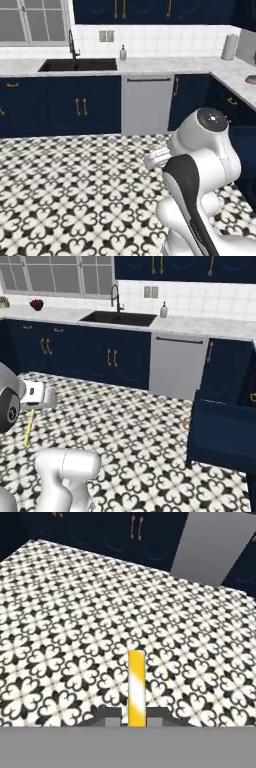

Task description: Take a straw from the drawer in front and place it inside the glass cup on the dining counter.

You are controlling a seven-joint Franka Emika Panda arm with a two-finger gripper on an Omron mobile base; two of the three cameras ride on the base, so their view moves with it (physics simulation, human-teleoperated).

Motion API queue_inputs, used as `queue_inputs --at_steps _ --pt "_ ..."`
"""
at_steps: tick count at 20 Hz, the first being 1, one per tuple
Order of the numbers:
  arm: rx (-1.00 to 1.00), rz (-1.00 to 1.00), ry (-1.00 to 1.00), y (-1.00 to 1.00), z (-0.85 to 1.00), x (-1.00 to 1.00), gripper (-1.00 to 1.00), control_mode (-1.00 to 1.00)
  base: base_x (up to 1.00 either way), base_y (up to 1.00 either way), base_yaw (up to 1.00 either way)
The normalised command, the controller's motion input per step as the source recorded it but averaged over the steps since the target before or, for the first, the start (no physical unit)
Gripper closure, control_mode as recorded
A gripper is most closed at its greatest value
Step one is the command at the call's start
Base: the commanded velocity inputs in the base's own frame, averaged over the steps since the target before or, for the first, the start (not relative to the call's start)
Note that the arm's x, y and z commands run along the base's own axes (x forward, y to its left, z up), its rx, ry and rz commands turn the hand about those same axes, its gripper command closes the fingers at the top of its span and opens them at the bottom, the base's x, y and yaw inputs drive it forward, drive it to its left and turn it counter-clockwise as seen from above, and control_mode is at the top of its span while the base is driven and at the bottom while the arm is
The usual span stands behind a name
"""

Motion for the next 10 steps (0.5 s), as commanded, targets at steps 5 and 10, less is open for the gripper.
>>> queue_inputs --at_steps 5,10 --pt "0.00 0.00 0.00 0.00 0.00 0.00 1.00 1.00 0.13 0.98 0.67" --pt "0.00 0.00 0.00 0.00 0.00 0.00 1.00 1.00 0.03 1.00 0.67"
